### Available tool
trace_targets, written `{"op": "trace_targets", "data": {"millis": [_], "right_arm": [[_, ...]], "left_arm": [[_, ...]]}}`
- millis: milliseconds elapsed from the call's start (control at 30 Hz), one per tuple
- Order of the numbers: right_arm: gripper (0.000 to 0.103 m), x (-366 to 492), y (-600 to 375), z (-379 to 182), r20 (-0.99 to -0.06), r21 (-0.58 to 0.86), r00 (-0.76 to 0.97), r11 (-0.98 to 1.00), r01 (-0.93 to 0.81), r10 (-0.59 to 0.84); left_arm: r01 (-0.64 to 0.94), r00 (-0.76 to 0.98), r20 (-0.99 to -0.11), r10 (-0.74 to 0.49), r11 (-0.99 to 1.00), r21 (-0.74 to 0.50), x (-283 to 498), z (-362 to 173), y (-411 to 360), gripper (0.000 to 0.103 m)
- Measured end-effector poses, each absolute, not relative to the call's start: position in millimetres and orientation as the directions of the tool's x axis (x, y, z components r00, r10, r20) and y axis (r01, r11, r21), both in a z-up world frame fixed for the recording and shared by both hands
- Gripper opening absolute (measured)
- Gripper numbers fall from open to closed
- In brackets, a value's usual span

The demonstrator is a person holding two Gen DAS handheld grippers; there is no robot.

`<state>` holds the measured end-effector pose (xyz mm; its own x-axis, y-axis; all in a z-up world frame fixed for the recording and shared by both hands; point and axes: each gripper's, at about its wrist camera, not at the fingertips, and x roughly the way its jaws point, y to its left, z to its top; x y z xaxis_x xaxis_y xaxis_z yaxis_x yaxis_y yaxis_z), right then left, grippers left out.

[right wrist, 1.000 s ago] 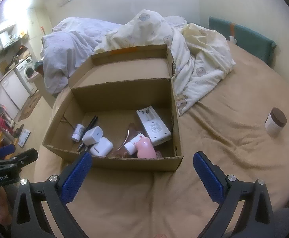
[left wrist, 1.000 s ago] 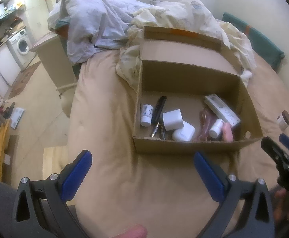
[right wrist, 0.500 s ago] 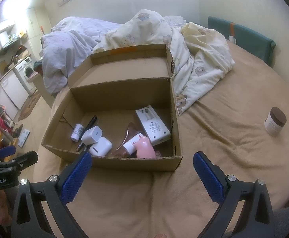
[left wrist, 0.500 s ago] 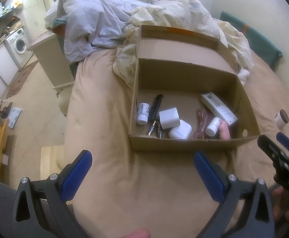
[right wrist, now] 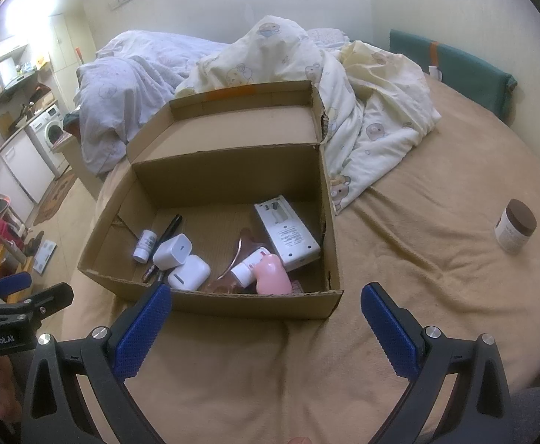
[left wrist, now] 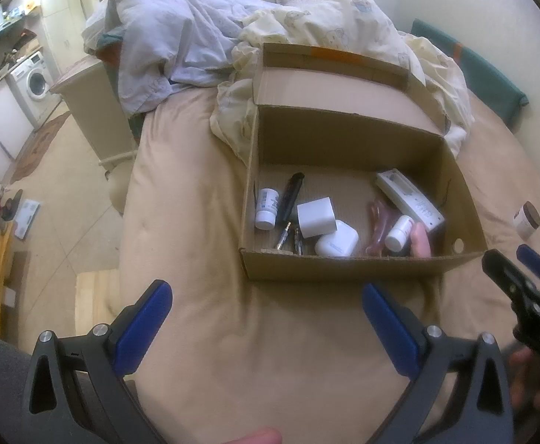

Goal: Organize rigid objects

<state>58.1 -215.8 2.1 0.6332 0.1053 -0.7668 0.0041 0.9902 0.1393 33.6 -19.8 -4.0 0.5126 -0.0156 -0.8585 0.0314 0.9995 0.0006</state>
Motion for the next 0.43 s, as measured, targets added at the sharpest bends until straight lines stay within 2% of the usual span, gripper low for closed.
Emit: {"op": "trace_targets", "data": {"millis": [433], "right_arm": [[0.103,57.3,-214.7,1.6,-0.763,0.132,0.638,0.991,0.005,0.099]], "left_arm": [[0.057,0.497,-0.867,-0.030,0.998,-0.003,34.2,-11.6,-20.3,0.102]]}}
